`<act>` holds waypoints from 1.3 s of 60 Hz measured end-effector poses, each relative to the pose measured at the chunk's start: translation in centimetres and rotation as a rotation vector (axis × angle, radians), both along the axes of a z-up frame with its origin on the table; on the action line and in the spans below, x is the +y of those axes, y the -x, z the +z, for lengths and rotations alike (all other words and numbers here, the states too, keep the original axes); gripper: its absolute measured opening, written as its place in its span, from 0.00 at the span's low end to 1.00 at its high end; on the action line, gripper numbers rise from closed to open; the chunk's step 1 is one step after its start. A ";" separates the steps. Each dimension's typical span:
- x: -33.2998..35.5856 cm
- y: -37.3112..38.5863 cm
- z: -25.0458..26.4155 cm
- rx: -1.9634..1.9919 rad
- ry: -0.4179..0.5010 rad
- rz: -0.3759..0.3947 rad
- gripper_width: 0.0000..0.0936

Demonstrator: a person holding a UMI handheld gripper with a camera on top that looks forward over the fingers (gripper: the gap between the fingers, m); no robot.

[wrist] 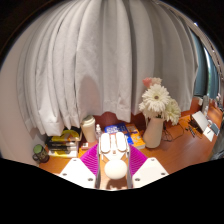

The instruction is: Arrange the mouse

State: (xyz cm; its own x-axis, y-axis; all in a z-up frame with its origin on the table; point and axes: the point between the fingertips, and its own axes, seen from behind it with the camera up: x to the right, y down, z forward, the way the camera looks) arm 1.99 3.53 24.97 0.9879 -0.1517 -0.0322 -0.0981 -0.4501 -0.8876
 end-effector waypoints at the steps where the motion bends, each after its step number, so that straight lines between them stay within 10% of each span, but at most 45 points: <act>1: 0.1 0.8 1.1 0.006 -0.014 0.004 0.39; 15: 0.4 16.5 5.0 0.050 -0.076 0.135 0.39; 47: -6.3 30.5 -26.6 0.011 0.376 0.210 0.40; 61: -6.1 30.1 -26.6 -0.010 0.331 0.172 0.57; 67: -6.8 30.4 -25.6 0.026 0.373 0.182 0.94; 78: -8.3 28.5 -17.0 0.049 0.256 0.229 0.93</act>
State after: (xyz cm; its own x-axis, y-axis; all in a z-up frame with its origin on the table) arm -26.51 -4.80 7.97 0.9955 0.0643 -0.0699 -0.0085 -0.6730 -0.7396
